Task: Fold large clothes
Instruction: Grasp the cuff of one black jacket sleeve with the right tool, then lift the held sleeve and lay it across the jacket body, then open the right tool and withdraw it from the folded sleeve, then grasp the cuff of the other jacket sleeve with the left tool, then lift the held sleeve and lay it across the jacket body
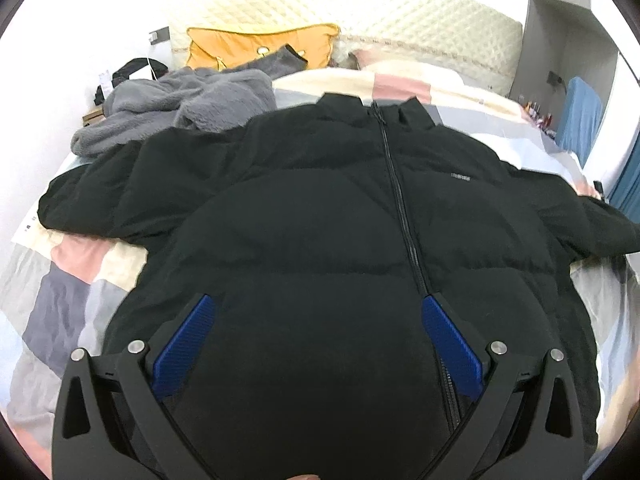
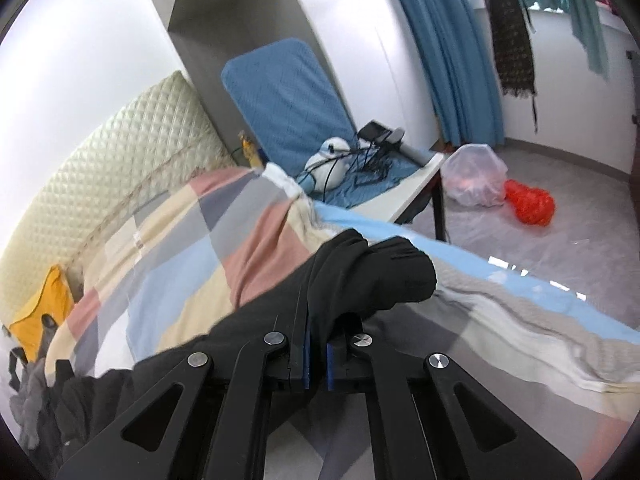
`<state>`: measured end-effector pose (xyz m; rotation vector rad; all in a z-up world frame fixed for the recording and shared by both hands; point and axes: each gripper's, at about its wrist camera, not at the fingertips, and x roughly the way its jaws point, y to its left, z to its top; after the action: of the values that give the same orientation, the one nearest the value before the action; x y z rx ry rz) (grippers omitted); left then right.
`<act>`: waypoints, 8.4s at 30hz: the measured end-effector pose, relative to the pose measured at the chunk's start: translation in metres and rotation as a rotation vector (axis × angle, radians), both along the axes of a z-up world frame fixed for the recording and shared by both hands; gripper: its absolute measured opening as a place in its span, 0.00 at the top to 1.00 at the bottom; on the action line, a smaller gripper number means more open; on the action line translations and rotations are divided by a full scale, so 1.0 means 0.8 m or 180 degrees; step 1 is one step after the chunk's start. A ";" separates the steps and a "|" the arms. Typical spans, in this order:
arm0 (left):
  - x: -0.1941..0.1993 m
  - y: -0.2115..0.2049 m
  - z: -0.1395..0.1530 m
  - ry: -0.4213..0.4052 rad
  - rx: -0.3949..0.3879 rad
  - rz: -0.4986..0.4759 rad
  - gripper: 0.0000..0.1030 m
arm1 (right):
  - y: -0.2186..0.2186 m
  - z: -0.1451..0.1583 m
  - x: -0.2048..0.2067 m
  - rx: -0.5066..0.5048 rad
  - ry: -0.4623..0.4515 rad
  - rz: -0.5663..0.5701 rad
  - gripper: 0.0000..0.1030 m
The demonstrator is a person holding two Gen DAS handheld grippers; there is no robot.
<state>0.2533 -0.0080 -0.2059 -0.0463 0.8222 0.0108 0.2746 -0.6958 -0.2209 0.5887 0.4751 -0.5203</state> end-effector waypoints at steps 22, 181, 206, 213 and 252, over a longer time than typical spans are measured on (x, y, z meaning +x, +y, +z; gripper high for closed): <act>-0.076 0.030 0.042 -0.0524 0.0135 -0.0030 0.00 | 0.349 0.319 -0.006 -0.1107 -0.0800 0.1296 0.98; -0.036 0.103 0.130 -0.0578 -0.0155 -0.0053 0.00 | 0.550 0.036 -0.225 -0.0873 -0.0398 0.2505 0.25; 0.104 0.520 0.039 -0.0074 -0.0928 0.1128 0.00 | 0.583 0.029 -0.199 -0.0996 -0.0099 0.2347 0.10; 0.131 0.603 -0.072 0.0153 -0.1393 0.1472 0.01 | 0.596 0.020 -0.167 -0.0955 0.0162 0.2228 0.08; 0.124 0.627 0.054 -0.0628 -0.1265 0.1779 0.95 | 0.627 0.037 -0.161 -0.0959 0.0108 0.2439 0.07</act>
<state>0.3527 0.4933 -0.1630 -0.6417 0.5829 0.3646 0.1457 -0.1946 -0.1914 0.0803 0.5971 0.1331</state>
